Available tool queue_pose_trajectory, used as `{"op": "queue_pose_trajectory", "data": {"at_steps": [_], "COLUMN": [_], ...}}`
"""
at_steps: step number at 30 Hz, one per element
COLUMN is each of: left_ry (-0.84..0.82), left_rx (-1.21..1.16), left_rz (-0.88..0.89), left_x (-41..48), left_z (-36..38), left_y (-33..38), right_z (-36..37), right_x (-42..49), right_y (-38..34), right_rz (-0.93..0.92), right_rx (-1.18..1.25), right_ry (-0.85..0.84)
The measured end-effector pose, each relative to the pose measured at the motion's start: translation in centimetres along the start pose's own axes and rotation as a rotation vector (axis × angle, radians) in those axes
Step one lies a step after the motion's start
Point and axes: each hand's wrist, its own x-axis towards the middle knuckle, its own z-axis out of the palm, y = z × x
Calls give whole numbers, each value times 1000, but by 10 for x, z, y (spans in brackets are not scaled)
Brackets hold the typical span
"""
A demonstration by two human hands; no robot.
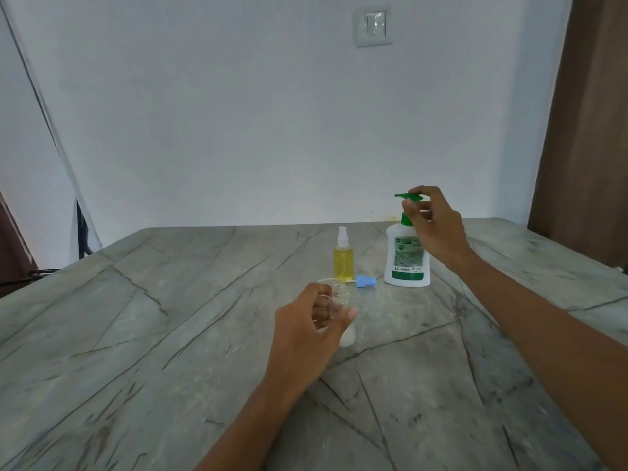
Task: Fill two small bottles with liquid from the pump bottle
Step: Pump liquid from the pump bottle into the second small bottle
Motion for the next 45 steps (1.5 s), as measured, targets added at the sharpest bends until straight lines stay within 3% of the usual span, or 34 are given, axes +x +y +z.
{"op": "queue_pose_trajectory", "data": {"at_steps": [19, 30, 39, 45], "left_ry": [-46, -26, 24, -3], "left_rx": [5, -9, -48, -65], "left_rz": [-8, -14, -27, 38], "left_x": [-1, -1, 4, 36], "left_z": [-1, -2, -8, -30], "left_y": [6, 4, 2, 11], "right_z": [19, 2, -14, -37], "right_x": [-2, -5, -23, -50], "right_y": [-2, 14, -9, -53], "right_rz": [0, -40, -179, -336], "right_rx": [126, 76, 18, -146], "right_ry": [122, -261, -219, -478]}}
